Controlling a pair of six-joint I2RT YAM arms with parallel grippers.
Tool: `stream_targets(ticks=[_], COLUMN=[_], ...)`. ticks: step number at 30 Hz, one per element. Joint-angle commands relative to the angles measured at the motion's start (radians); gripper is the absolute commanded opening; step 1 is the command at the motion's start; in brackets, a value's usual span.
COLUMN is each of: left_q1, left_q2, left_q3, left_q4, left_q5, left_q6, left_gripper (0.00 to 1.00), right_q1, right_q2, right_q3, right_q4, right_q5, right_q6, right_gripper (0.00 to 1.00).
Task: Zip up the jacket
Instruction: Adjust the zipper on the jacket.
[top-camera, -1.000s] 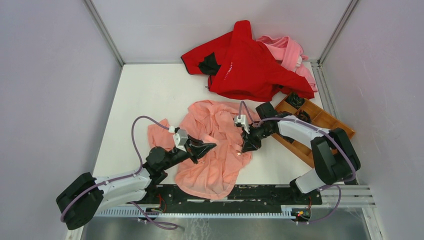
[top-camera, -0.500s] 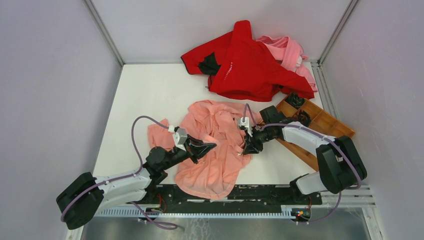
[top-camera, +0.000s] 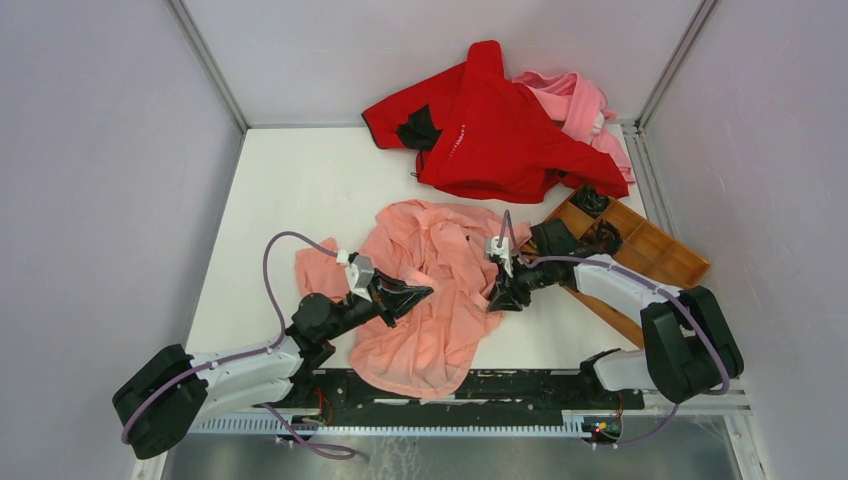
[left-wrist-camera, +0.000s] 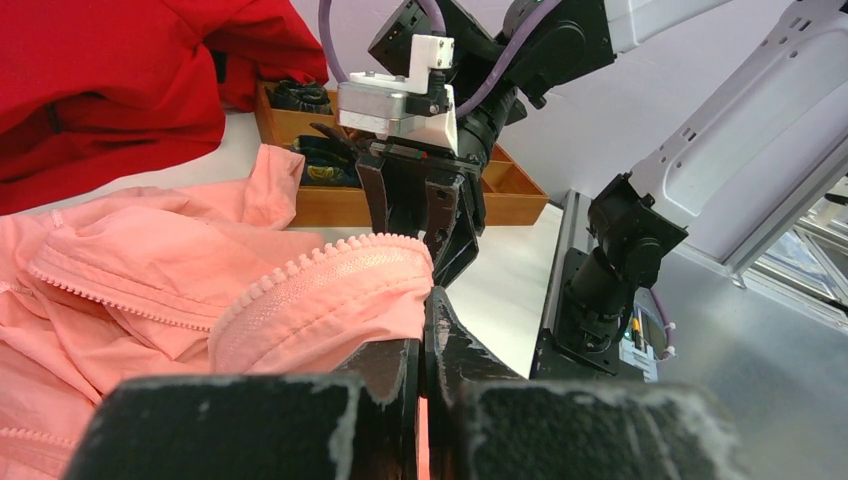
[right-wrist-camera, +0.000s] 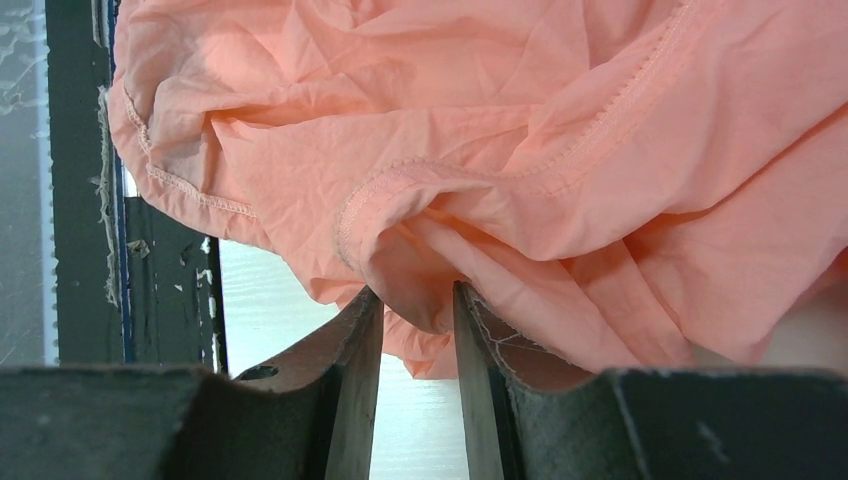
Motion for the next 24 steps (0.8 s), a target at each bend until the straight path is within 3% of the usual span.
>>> stream_targets(ticks=[1, 24], left_q1=[0.004, 0.004], left_q2=[-0.012, -0.028], left_q3=[-0.005, -0.005], left_q4=[0.055, 0.05], left_q5=[-0.019, -0.017], left_q6=[-0.038, -0.044], left_gripper=[0.02, 0.02], right_q1=[-0.019, -0.041], right_q2=[-0.037, -0.095], right_q3=[-0.023, -0.132], right_q4=[0.055, 0.194], right_q5=[-0.048, -0.063], right_q6=[0.007, 0.031], right_gripper=[0.39, 0.45])
